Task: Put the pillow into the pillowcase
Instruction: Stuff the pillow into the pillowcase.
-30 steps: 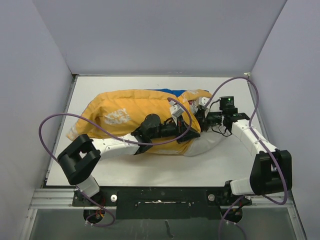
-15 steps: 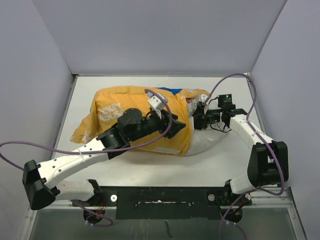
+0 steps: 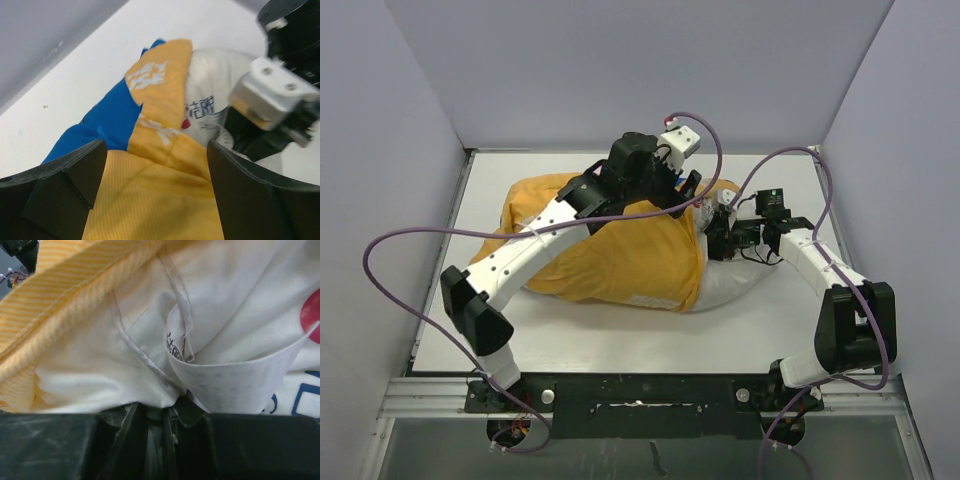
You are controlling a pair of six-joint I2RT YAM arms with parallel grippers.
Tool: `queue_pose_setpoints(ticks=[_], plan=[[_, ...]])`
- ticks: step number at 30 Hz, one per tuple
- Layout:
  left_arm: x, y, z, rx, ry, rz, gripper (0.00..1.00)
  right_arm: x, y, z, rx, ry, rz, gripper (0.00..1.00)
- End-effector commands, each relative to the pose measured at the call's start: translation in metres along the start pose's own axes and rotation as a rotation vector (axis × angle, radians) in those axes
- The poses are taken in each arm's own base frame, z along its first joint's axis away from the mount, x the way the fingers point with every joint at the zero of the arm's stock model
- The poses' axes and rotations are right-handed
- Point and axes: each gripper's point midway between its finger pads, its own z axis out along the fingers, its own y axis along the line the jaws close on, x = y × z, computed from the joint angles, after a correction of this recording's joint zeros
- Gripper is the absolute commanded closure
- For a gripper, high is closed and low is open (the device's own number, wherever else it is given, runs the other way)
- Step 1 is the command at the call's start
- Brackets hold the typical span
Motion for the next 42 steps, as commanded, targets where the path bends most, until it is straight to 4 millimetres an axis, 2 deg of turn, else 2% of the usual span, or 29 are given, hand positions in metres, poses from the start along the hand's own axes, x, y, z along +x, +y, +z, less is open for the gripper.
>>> queue_pose_setpoints(ticks=[1,8,11,13,14,15,16,17,19,22,24,26,28,30,32,34,36,37,39,42], plan=[[0.008,0.001,0.011,0.074,0.079,0.037,0.18,0.045,0.02,0.009,-0.035,0.101,0.204,0.95],[0.031,0.003,0.051,0.075,0.157,0.006,0.19,0.044,0.021,0.01,-0.042,0.096,0.214,0.95],[0.03,0.005,0.065,0.058,0.146,-0.006,0.25,0.043,0.021,0.009,-0.041,0.094,0.214,0.95],[0.024,0.006,0.07,0.054,0.12,-0.016,0.38,0.043,0.021,0.01,-0.043,0.091,0.22,0.95],[0.019,0.006,0.073,0.049,0.102,-0.024,0.52,0.042,0.021,0.009,-0.043,0.088,0.224,0.95],[0.016,0.006,0.076,0.048,0.09,-0.03,0.73,0.041,0.021,0.009,-0.045,0.083,0.232,0.95],[0.014,0.005,0.079,0.048,0.084,-0.039,0.89,0.039,0.02,0.009,-0.05,0.074,0.242,0.95],[0.011,0.004,0.08,0.054,0.076,-0.052,0.98,0.036,0.02,0.008,-0.052,0.062,0.252,0.95],[-0.008,-0.006,0.075,0.1,0.024,-0.083,1.0,0.025,0.017,0.004,-0.053,0.031,0.259,0.95],[-0.069,-0.037,0.048,0.249,-0.161,-0.149,1.0,-0.004,0.013,-0.004,-0.043,-0.016,0.219,0.96],[-0.115,-0.07,0.019,0.372,-0.297,-0.171,1.0,-0.03,0.003,-0.008,-0.022,-0.037,0.172,0.97],[-0.155,-0.111,-0.011,0.511,-0.429,-0.187,1.0,-0.063,-0.014,-0.014,0.01,-0.054,0.138,0.97],[-0.175,-0.138,-0.034,0.598,-0.496,-0.196,1.0,-0.096,-0.025,-0.019,0.021,-0.079,0.108,0.97],[-0.189,-0.15,-0.056,0.672,-0.57,-0.25,1.0,-0.112,-0.028,-0.021,0.02,-0.106,0.104,0.98],[-0.172,-0.149,-0.057,0.705,-0.574,-0.335,1.0,-0.1,-0.024,-0.014,0.005,-0.115,0.141,0.97],[-0.146,-0.136,-0.046,0.666,-0.552,-0.394,1.0,-0.062,-0.019,0.001,-0.006,-0.086,0.179,0.96],[-0.096,-0.112,-0.015,0.558,-0.467,-0.472,1.0,-0.012,-0.009,0.009,-0.017,-0.014,0.24,0.92],[-0.07,-0.099,-0.001,0.519,-0.432,-0.519,1.0,0.002,-0.008,0.007,-0.016,0.014,0.238,0.89],[-0.019,-0.075,0.024,0.458,-0.373,-0.619,1.0,0.008,-0.006,-0.006,-0.019,0.059,0.217,0.81],[0.044,-0.051,0.051,0.393,-0.293,-0.705,1.0,-0.01,0.01,-0.037,-0.042,0.084,0.136,0.66]])
